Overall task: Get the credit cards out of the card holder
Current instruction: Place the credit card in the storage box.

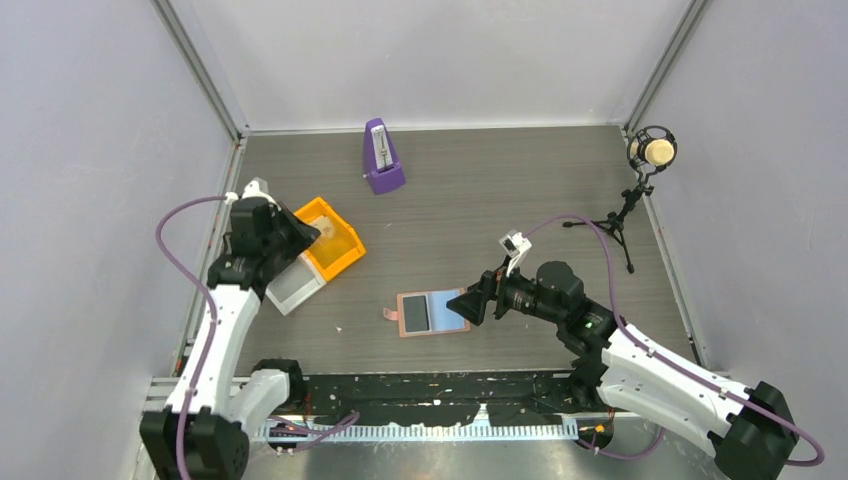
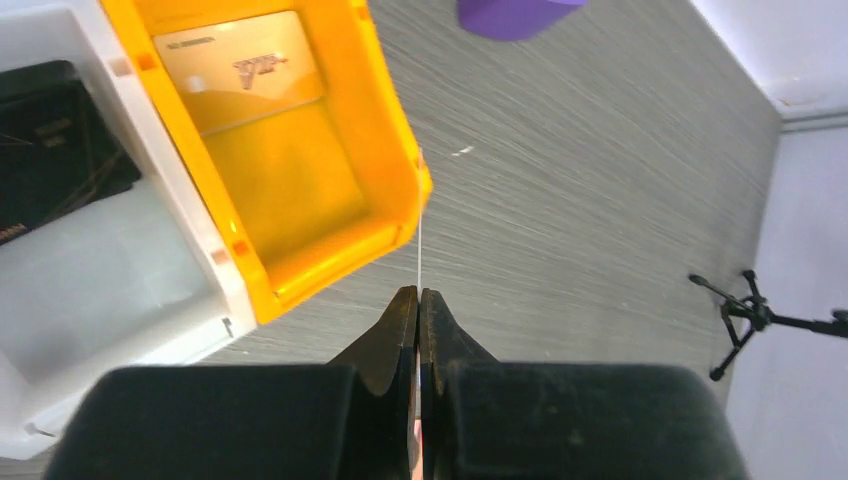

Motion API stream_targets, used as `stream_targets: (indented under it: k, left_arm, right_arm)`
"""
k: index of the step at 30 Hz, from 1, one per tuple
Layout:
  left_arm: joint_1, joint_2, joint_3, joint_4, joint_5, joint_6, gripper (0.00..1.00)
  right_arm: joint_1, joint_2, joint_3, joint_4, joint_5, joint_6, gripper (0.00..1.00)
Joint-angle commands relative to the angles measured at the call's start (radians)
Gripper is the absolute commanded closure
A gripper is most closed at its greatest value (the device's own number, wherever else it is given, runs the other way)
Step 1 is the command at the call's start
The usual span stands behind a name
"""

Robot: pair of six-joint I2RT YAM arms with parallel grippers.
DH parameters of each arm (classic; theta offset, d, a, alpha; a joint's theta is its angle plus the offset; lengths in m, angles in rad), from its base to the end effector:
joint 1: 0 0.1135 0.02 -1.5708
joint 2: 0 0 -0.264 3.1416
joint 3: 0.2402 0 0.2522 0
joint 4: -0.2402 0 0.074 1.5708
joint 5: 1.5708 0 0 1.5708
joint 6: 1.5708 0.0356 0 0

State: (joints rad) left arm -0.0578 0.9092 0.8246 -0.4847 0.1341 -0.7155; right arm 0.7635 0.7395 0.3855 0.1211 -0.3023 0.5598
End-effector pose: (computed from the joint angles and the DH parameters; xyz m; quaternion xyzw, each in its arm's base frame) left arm 0.1984 -0.0162 0.3020 -0.2522 0.8387 -0.2351 0.4215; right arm 0.1231 0.1325 0.2379 -0.1717 0.7620 0.4699 0.4111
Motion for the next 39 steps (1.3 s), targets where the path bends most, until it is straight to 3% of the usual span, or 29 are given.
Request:
stream_targets:
  k: [1, 5, 16, 39]
  left_arm:
    - [0.084, 0.140, 0.097, 0.014, 0.030, 0.051, 1.00]
    - [0.122, 0.284, 0.159, 0.012, 0.018, 0.062, 1.00]
    - [0.144, 0.499, 0.268, 0.015, 0.025, 0.087, 1.00]
    - [0.147, 0.685, 0.354, -0.001, -0.088, 0.168, 1.00]
  right_arm:
    - [-0.003, -0.015, 0.050, -0.036, -0.023, 0.004, 0.05]
    - [-0.003, -0.035, 0.089, -0.086, -0.030, -0.038, 0.05]
    - [-0.003, -0.082, 0.136, -0.166, -0.015, -0.065, 0.05]
    - [-0.003, -0.103, 0.137, -0.191, 0.007, -0.047, 0.05]
